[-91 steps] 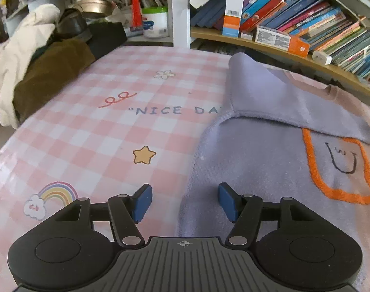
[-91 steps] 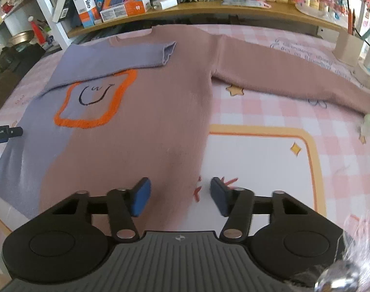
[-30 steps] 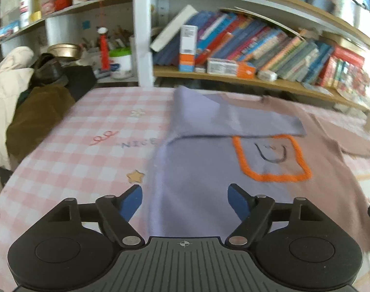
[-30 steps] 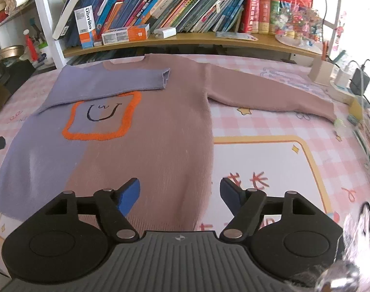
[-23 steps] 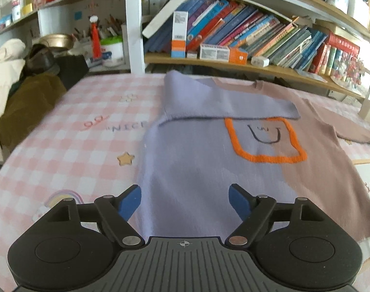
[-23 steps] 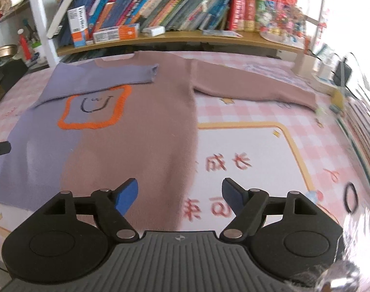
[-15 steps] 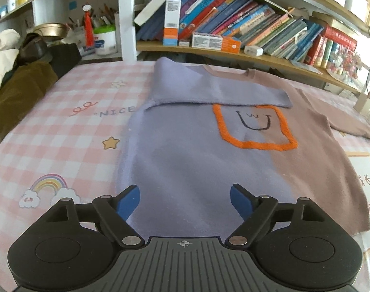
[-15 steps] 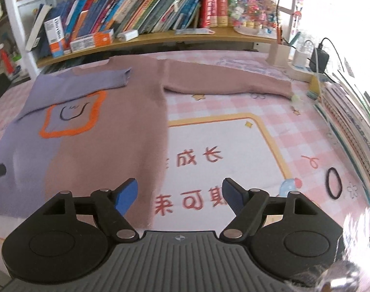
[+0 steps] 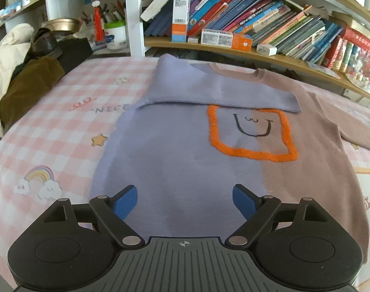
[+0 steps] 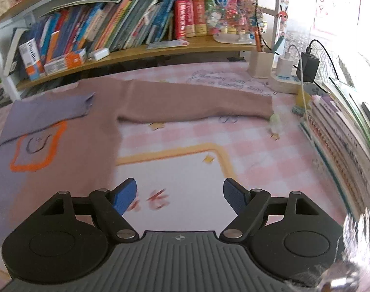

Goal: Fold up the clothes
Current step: 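Move the right gripper to the mauve sleeve cuff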

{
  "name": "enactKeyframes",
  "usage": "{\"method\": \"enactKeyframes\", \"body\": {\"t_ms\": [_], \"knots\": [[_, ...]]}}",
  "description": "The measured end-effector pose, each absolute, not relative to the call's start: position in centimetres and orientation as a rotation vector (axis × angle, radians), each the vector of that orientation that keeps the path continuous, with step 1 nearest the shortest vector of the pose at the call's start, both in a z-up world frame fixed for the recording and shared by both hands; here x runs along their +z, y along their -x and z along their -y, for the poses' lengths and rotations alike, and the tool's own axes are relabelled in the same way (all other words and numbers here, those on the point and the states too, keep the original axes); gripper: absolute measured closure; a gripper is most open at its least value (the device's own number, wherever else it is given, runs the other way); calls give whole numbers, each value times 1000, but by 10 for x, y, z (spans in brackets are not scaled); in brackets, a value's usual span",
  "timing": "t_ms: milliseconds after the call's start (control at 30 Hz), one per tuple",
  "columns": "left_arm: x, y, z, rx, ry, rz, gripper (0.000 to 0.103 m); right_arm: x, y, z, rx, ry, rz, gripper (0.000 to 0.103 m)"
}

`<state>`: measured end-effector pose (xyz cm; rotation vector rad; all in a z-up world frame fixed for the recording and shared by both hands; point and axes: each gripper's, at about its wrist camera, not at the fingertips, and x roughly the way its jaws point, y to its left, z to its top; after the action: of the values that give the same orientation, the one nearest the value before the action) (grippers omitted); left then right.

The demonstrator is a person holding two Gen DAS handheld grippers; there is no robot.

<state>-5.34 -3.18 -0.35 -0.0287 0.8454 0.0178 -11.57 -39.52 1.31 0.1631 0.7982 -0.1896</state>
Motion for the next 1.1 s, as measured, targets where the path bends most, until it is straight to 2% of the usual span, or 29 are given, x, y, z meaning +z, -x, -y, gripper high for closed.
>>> {"method": "enactKeyframes", "body": {"t_ms": [433, 767, 1100], "knots": [[-13, 77, 104, 211, 39, -918, 15, 2, 31, 526, -97, -148, -826, 26], [-3, 97, 117, 336, 52, -915, 15, -14, -6, 555, -36, -128, -851, 24], [0, 103, 134, 351, 24, -924, 15, -28, -5, 569, -52, -187, -895, 24]]}}
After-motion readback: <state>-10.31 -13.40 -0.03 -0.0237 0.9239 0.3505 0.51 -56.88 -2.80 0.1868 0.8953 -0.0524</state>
